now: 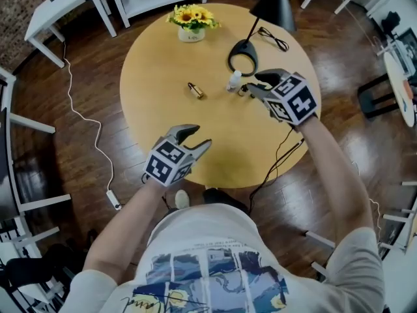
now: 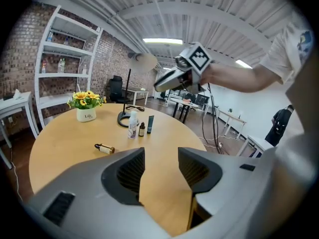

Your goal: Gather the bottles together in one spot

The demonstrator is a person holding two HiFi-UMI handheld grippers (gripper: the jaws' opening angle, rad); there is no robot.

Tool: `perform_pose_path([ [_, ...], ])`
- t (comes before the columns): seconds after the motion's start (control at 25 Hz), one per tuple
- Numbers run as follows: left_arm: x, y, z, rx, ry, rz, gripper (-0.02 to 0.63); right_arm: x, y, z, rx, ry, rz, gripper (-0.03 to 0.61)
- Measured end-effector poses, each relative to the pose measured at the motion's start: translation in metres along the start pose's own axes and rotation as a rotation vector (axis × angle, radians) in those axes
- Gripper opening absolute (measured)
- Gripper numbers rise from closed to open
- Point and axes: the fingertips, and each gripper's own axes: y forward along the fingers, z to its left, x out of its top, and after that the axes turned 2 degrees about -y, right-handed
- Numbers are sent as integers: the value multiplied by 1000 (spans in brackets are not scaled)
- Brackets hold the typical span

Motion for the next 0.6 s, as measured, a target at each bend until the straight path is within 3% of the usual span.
perform_pose_path([
  [0.28, 3, -46, -9, -3, -72, -80, 196, -37, -118, 86, -263, 260, -334, 158],
  [0.44, -8, -70, -12, 33, -130, -90, 193, -66, -145, 142, -354, 381, -407, 156],
  [0.6, -28, -89, -19, 69, -111, -47, 195, -85, -152, 187, -366, 466, -418, 157],
])
